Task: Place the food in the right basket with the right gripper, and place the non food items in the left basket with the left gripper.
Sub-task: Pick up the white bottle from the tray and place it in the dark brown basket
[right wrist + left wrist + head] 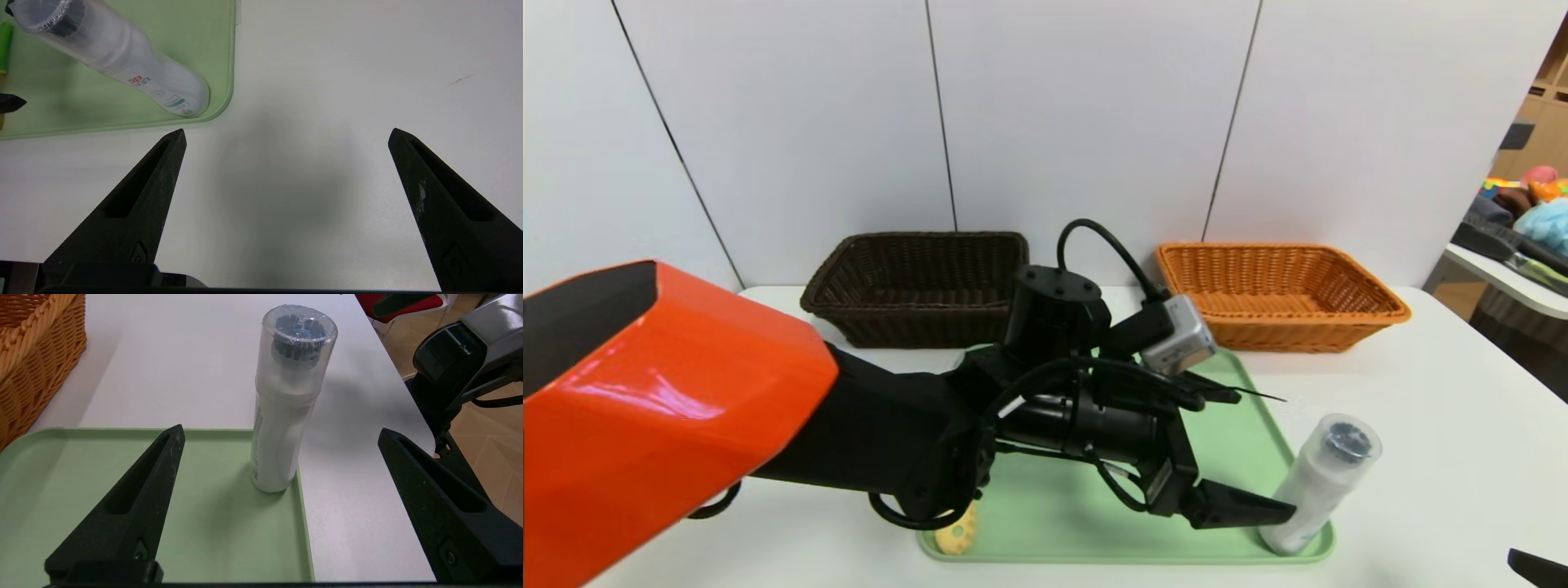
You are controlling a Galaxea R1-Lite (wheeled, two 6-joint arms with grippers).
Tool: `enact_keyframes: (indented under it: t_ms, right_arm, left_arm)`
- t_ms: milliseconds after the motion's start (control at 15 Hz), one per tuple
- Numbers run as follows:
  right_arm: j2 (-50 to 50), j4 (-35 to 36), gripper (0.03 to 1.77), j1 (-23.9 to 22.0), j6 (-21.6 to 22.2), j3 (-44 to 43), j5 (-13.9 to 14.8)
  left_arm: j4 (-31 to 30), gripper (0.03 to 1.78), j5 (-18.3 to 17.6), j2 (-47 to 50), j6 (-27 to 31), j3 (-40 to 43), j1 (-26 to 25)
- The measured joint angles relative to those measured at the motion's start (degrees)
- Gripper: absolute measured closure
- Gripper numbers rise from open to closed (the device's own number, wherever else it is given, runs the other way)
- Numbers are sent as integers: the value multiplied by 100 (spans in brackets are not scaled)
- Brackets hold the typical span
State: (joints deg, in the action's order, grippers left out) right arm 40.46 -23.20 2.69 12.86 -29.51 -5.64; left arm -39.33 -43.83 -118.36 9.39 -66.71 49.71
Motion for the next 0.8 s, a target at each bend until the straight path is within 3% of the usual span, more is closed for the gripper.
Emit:
enact_keyframes:
  t_ms: [800]
  right_arm:
    - [79, 40, 9, 2, 9, 52, -28]
  left_arm:
    - [5, 12, 45, -1191, -63, -1165, 644]
